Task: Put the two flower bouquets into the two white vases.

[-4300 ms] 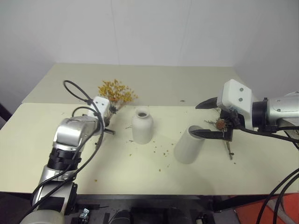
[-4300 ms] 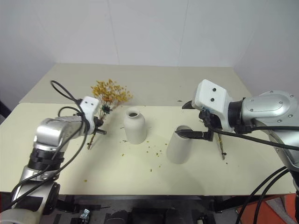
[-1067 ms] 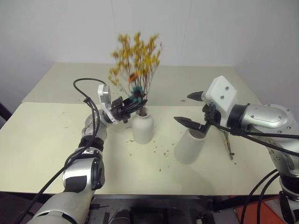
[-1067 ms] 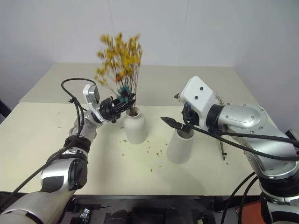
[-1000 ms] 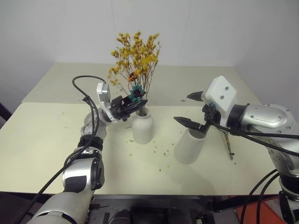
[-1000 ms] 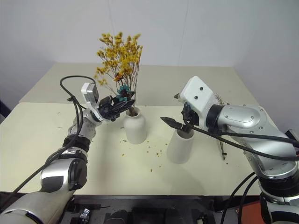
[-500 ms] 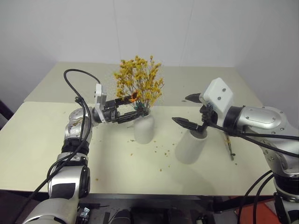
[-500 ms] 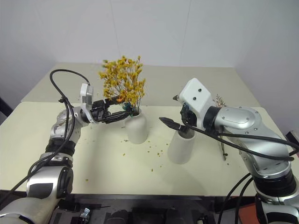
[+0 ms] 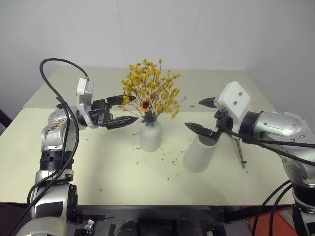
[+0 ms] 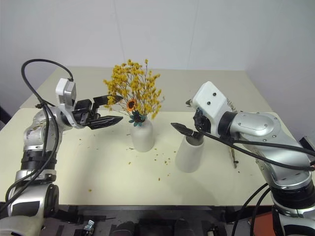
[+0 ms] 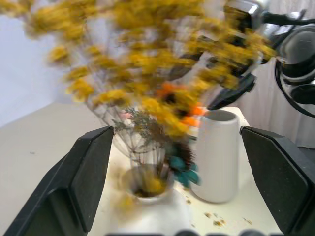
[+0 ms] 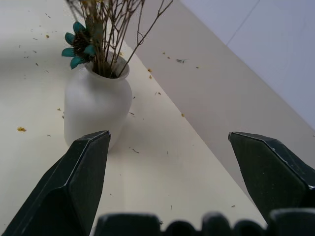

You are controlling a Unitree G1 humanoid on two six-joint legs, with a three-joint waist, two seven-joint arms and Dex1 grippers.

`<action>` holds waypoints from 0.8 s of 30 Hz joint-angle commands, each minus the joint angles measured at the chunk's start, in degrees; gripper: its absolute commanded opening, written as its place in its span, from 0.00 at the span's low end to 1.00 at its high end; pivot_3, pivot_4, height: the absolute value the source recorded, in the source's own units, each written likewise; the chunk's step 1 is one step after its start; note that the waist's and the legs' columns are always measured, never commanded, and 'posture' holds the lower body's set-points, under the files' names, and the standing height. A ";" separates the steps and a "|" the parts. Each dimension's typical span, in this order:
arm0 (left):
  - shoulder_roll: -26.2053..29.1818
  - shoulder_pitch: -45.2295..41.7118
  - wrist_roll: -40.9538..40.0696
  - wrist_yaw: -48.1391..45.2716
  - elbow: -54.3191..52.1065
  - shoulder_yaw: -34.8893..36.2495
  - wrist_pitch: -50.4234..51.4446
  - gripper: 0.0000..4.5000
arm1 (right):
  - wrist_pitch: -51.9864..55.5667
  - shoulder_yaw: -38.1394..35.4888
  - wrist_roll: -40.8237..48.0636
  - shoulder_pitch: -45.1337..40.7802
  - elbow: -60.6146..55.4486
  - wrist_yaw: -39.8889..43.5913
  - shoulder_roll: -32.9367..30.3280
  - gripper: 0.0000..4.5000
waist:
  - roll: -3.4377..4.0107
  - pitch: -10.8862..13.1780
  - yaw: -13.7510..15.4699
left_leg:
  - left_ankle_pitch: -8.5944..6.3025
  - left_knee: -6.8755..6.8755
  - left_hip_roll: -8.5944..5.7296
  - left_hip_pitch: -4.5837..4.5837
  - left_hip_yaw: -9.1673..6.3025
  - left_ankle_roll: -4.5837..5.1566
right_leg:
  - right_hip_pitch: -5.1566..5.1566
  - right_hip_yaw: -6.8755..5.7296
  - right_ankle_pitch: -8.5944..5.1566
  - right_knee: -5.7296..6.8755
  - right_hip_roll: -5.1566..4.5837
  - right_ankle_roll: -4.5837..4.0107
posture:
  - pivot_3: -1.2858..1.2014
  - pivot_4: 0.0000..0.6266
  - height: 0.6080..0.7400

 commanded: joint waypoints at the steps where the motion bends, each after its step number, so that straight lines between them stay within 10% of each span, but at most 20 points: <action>1: 2.73 1.06 -1.72 1.61 -5.43 1.37 1.89 0.99 | -0.37 -1.85 0.36 -0.01 -1.62 -0.11 -0.48 1.00 | 0.00 0.00 0.04 | 0.00 0.00 0.00 0.01 0.00 0.00 | 0.00 0.00 -0.01 0.00 0.00 0.01 | 0.52 0.24 1.00; 16: 21.65 2.82 -7.76 3.97 -14.74 10.97 5.76 0.99 | 8.45 -8.34 1.38 -2.29 0.58 -6.29 0.58 1.00 | 0.02 0.02 0.14 | 0.00 -0.05 0.06 -0.06 0.08 0.00 | -0.15 0.01 -0.06 0.00 -0.01 0.00 | 0.52 0.24 1.00; 24: 17.60 -21.80 0.66 -2.66 -5.45 -5.76 1.31 0.99 | 16.56 -7.24 -4.47 -7.33 17.04 -10.22 -5.87 1.00 | 0.01 0.01 1.09 | 0.00 0.07 -0.03 -0.05 0.12 0.00 | -0.03 0.01 -0.11 -0.08 -0.01 0.11 | 0.52 0.24 1.00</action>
